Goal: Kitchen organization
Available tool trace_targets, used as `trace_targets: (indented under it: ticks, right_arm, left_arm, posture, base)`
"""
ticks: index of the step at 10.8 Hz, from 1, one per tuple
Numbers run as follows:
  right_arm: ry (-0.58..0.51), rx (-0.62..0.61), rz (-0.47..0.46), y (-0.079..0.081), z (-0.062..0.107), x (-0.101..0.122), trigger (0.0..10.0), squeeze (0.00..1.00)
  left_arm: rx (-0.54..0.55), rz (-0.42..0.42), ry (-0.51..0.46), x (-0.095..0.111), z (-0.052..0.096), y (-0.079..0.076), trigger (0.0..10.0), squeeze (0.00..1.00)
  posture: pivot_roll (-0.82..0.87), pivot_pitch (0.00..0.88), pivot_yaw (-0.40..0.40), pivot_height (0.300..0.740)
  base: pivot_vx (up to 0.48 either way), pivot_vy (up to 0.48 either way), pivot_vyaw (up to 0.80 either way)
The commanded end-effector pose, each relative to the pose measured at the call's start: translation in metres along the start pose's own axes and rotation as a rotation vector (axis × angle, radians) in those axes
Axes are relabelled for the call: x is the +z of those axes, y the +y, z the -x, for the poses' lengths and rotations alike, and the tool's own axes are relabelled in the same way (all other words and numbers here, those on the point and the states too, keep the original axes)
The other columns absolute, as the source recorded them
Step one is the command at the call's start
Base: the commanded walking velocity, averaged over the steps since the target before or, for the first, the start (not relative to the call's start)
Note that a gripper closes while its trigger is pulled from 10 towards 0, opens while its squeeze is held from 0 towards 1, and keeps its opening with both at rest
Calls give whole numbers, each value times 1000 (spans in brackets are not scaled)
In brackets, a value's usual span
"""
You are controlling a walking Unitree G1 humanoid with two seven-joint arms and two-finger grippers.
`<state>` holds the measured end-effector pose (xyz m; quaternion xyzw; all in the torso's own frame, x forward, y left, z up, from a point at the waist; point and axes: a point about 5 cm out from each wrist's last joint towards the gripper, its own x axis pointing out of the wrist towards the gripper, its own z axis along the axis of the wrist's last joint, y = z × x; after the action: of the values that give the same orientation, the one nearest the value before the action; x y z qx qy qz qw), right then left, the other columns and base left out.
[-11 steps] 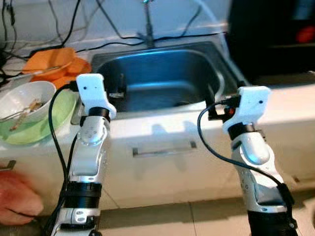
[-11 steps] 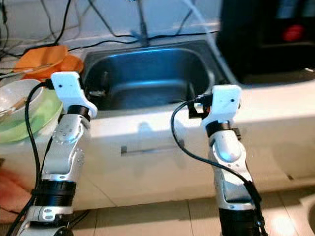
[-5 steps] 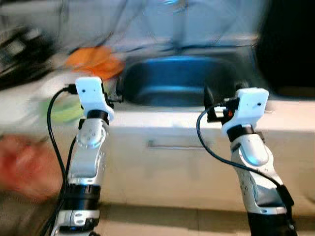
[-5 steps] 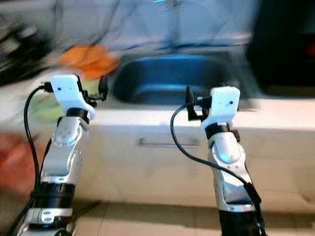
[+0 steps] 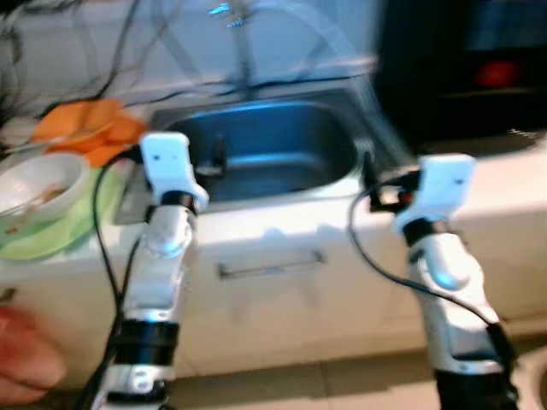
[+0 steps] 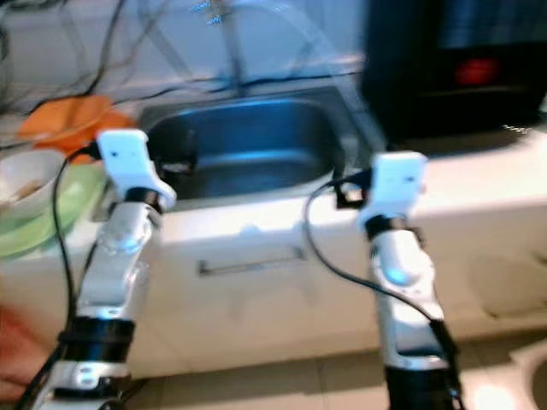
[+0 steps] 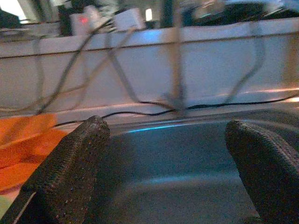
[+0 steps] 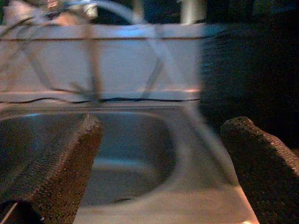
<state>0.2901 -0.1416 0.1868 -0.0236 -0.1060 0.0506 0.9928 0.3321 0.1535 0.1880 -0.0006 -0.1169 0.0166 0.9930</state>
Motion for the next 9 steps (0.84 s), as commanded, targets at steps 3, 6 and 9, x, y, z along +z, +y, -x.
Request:
trace_targets:
  ticks: [3,6,9]
  right_arm:
    - [-21,29,0,2,1,5,10000,0]
    - [-25,37,-16,3,2,5,10000,0]
    - [-22,33,-18,3,3,4,10000,0]
  left_arm:
    - [13,-3,-17,4,1,-2,10000,0]
    - [33,-21,-23,4,2,-2,10000,0]
    - [39,-4,-11,2,1,-2,10000,0]
  posture:
    - [-4,7,100,740]
    - [-3,9,99,740]
    - [-3,8,100,740]
  base:
    - [101,0,0]
    - [0,0,0]
    - [0,0,0]
